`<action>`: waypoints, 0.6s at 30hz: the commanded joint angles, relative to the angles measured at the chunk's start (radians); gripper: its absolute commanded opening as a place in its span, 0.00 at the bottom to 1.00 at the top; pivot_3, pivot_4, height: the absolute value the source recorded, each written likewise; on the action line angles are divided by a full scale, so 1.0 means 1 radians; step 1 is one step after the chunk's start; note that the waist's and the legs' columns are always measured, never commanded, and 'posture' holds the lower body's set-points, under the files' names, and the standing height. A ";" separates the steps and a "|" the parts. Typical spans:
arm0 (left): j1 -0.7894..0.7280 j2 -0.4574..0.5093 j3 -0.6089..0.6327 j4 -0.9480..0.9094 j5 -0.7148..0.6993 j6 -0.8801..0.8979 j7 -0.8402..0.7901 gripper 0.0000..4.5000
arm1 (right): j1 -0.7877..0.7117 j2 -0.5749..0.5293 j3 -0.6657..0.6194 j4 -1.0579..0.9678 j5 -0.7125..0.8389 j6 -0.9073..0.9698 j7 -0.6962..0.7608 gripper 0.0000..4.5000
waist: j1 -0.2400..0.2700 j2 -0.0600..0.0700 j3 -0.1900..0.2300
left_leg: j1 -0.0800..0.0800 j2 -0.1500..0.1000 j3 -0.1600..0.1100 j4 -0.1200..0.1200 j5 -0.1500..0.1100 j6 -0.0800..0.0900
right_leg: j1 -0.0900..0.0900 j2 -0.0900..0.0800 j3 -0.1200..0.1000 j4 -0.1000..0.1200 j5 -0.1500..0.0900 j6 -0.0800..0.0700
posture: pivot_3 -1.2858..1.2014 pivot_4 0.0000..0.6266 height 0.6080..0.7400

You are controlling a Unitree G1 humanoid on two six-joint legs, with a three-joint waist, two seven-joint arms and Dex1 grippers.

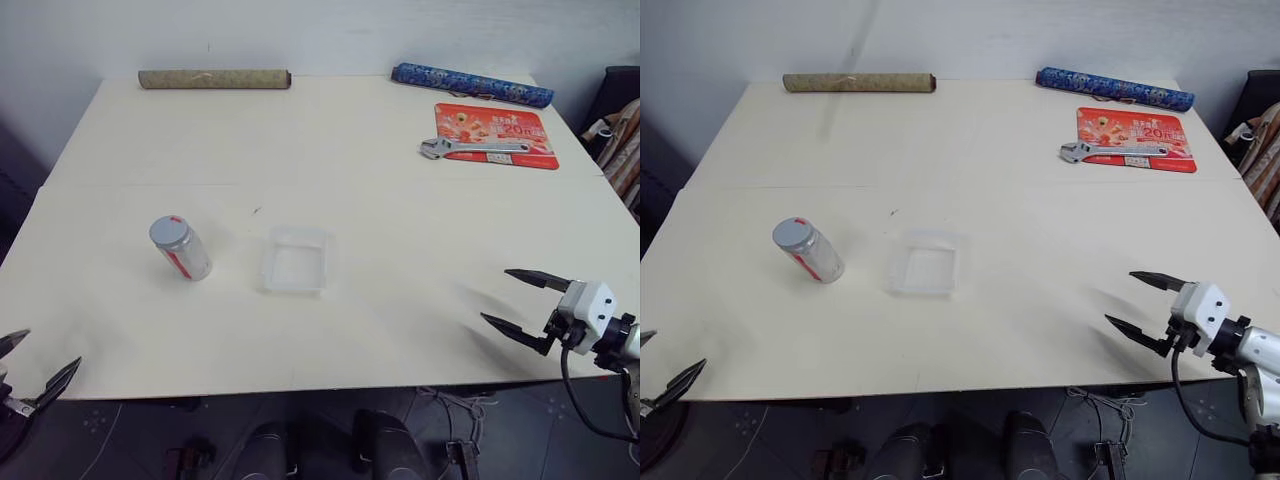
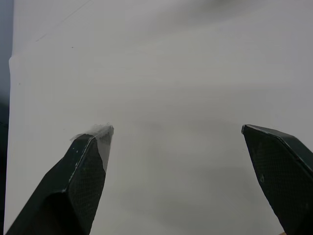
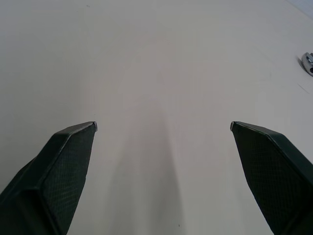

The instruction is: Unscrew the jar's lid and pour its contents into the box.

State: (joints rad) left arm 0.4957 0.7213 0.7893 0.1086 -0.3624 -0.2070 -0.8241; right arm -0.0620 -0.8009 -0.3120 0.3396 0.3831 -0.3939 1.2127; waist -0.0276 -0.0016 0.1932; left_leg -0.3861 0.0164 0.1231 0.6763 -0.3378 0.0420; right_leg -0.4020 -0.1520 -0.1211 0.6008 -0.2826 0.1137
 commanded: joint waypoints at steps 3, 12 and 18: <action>-0.003 0.004 0.060 -0.062 -0.056 0.040 0.017 0.99 | -0.020 0.027 -0.006 -0.011 0.032 0.005 -0.009 1.00 | 0.000 0.000 0.000 | 0.000 0.000 0.000 0.000 0.000 0.000 | 0.000 0.000 0.000 0.000 0.000 0.000 | 0.52 0.24 1.00; 0.005 -0.131 0.148 -0.069 -0.209 0.200 0.118 0.99 | -0.072 0.238 0.083 -0.296 0.149 0.077 -0.069 1.00 | -0.006 0.000 0.000 | 0.001 0.001 0.000 0.001 0.001 -0.002 | 0.000 0.002 0.001 0.003 0.000 0.000 | 0.52 0.24 1.00; 0.038 -0.193 0.148 -0.047 -0.219 0.204 0.112 0.99 | -0.118 0.344 0.157 -0.377 0.162 0.040 -0.069 1.00 | 0.004 -0.005 -0.003 | 0.001 0.001 0.000 0.003 0.001 -0.002 | 0.000 0.002 0.001 0.006 -0.001 -0.001 | 0.52 0.24 1.00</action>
State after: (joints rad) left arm 0.5219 0.5229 0.9056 0.0898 -0.5517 0.0037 -0.7105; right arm -0.1769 -0.4559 -0.1445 -0.0065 0.5240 -0.3292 1.1427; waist -0.0239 -0.0065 0.1903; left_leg -0.3853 0.0172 0.1226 0.6801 -0.3375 0.0409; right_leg -0.4023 -0.1507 -0.1206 0.6071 -0.2833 0.1123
